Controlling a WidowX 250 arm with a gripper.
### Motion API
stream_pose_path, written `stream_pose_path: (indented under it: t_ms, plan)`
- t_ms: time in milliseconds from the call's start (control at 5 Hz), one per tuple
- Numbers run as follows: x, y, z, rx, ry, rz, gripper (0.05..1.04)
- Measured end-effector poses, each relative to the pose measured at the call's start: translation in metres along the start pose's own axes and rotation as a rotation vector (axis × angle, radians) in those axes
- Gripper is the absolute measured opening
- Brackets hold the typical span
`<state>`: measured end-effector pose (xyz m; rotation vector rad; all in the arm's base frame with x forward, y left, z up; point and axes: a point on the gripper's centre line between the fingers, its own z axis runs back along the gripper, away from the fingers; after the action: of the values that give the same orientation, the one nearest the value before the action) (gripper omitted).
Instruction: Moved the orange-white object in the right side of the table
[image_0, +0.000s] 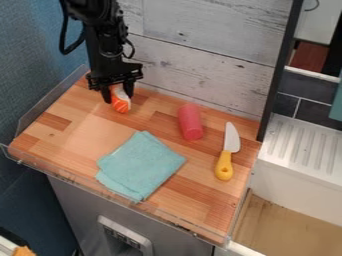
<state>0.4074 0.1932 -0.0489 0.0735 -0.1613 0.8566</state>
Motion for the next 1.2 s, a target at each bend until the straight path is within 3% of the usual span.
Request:
stream_pose_path:
  t_ms: [200, 400, 600, 800, 1000, 1200]
  plan:
    - [-0.001, 0.000, -0.002, 0.003, 0.005, 0.012, 0.681]
    - [-0.001, -0.001, -0.001, -0.002, 0.008, 0.007, 0.951]
    - [-0.001, -0.001, -0.001, -0.002, 0.010, 0.006, 1.010]
    - [-0.002, 0.000, -0.001, 0.000, 0.014, 0.011, 1.004]
    - [-0.007, 0.000, -0.001, -0.002, 0.049, 0.025, 1.000]
    - [-0.007, 0.002, 0.014, -0.011, 0.017, 0.047, 1.000]
